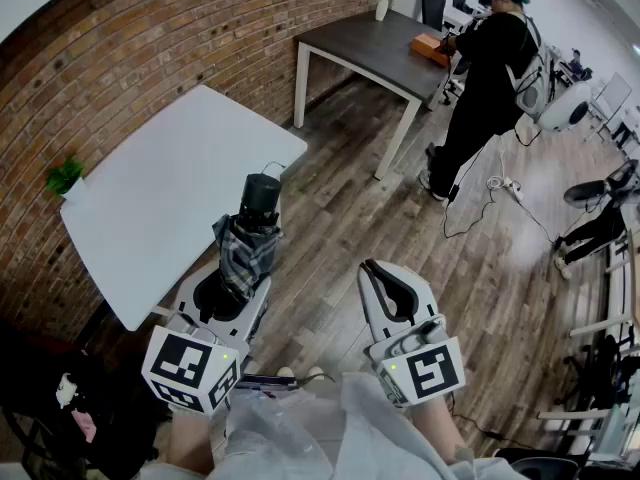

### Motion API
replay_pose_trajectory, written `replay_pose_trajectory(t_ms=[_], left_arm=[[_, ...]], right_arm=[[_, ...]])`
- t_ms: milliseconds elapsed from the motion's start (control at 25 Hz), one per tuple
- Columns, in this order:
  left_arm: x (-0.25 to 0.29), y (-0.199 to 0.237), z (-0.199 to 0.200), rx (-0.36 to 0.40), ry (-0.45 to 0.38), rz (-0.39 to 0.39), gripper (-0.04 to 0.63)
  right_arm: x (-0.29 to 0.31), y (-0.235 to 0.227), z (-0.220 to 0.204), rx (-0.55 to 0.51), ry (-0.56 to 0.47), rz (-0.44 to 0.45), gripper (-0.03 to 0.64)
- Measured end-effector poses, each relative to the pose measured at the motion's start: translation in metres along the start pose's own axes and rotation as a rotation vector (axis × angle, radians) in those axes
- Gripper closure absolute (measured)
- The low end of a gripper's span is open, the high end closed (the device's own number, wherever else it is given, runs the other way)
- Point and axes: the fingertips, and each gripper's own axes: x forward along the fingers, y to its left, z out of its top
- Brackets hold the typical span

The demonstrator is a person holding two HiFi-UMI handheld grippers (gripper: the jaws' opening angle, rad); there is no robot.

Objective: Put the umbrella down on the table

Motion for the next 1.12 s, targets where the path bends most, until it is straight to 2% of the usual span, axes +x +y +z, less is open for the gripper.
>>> replay_pose_trajectory(t_ms=[280,640,1120], left_arm=[[0.001,-0.001,-0.003,-0.001,0.004,-0.002,0.388],[0.004,-0.001,-0.005,-0.013,0.003,0.009,0.388],[0.005,-0.006,-0.006,-0.034,0.012,0.063,0.388]], right_arm=[[-0.002,-0.007,0.000,0.002,0.002,-0.010,0.565],[-0.001,-0.006,0.001,0.008,-0.015,0.028,0.565],[-0.011,-0.013,-0.007,0.046,-0.018,0.062,0.563]])
